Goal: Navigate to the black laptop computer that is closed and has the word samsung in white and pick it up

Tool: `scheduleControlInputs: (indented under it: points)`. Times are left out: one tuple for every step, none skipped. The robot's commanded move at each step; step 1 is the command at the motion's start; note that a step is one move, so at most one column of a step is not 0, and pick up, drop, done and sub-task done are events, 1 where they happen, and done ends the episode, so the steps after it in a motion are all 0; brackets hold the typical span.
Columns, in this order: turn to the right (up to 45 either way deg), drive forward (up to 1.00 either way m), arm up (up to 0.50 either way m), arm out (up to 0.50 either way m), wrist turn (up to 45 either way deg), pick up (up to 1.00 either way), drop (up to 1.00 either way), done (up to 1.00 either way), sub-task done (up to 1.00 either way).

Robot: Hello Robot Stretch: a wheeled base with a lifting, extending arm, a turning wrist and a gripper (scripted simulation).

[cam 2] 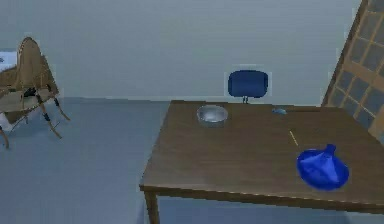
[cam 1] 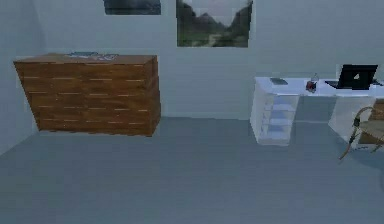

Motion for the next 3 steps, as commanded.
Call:
scheduleControlInputs:
  points:
    - [15.0,0.0,0.0,0.0,0.0,0.0,0.0,0.0,0.0]
    - [0.0,0.4,0.0,0.0,0.0,0.0,0.0,0.0,0.0]
    - [45.0,0.0,0.0,0.0,0.0,0.0,0.0,0.0,0.0]
